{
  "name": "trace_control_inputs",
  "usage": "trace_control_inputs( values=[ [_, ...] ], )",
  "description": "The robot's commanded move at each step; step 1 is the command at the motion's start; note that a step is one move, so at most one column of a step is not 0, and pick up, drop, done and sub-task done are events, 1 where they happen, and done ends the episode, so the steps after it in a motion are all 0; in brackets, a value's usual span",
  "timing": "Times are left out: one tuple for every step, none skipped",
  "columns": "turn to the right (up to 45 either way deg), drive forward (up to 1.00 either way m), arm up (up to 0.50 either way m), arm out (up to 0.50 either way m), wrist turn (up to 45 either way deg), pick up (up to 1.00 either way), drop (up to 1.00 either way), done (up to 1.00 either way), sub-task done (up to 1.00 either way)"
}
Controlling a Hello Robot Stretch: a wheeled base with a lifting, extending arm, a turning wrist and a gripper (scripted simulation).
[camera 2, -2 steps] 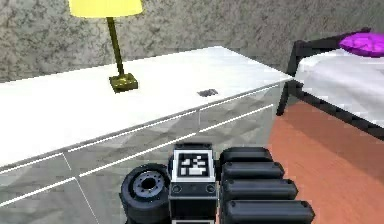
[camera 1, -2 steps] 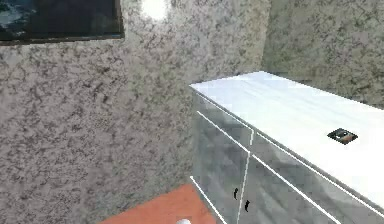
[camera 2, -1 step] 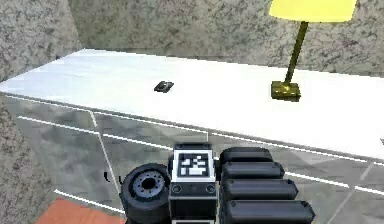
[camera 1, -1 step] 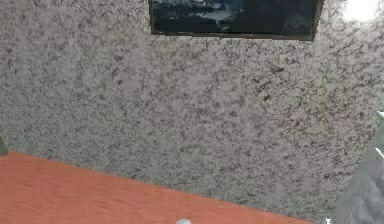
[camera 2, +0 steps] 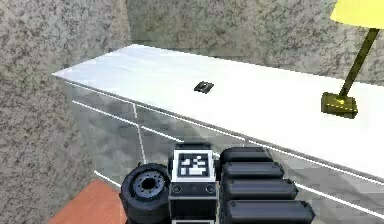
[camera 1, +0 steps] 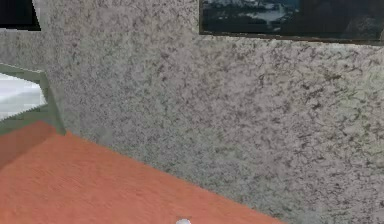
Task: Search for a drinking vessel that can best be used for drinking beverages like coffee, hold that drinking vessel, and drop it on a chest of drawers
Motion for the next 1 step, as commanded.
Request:
trace_control_inputs(
  values=[
    [42.0,0.00,0.00,0.00,0.0,0.00,0.00,0.00,0.00]
  ],
)
